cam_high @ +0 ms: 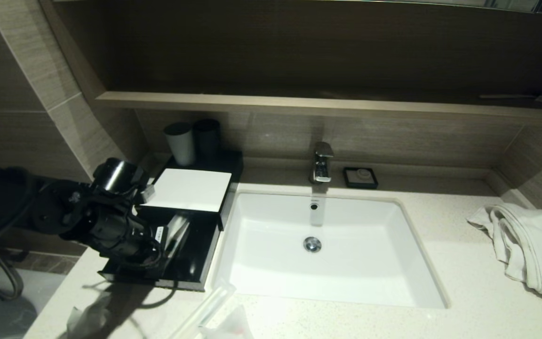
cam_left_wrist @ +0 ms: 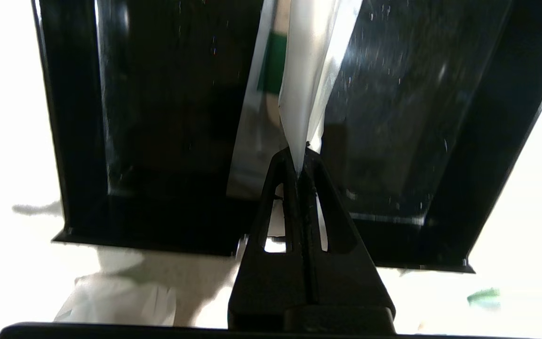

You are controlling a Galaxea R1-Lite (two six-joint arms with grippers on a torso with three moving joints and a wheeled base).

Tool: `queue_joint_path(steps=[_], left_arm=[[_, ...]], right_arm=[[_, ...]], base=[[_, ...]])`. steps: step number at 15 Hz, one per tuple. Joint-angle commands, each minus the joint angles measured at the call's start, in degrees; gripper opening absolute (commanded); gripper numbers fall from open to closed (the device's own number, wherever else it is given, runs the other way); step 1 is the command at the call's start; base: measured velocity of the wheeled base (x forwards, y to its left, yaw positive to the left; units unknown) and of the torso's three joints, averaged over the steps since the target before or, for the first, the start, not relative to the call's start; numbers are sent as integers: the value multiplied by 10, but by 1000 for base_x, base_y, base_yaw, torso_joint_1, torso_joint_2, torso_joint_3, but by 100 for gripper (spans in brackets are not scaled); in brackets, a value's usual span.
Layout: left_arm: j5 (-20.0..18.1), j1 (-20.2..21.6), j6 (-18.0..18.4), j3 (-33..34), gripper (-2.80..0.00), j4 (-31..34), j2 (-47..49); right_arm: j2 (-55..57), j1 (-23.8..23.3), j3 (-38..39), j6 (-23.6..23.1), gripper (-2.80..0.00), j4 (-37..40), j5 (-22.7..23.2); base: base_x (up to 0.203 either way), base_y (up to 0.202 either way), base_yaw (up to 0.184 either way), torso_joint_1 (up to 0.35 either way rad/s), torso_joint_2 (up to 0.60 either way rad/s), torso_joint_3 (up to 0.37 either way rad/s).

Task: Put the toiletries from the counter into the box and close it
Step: Place the bathroom toiletry into the drawer

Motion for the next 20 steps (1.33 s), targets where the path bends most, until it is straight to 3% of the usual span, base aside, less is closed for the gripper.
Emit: queue_joint_path(steps=[1, 8, 16, 17, 20], left_arm=[[0, 1, -1, -1, -280, -11, 15], [0, 0, -1, -1, -280, -59, 36], [0, 0, -2, -25, -280, -59, 55], [0, 0, -2, -26, 0, -59, 55], [0, 0, -8, -26, 0, -59, 48]], right_arm=[[0, 0, 0, 0, -280, 0, 0], [0, 0, 0, 0, -280, 0, 0], [0, 0, 0, 0, -280, 0, 0], [0, 0, 0, 0, -280, 0, 0], [0, 0, 0, 0, -280, 0, 0]], base=[[0, 0, 0, 0, 0, 0], [0, 0, 0, 0, 0, 0], [0, 0, 0, 0, 0, 0], [0, 0, 0, 0, 0, 0], [0, 0, 0, 0, 0, 0]])
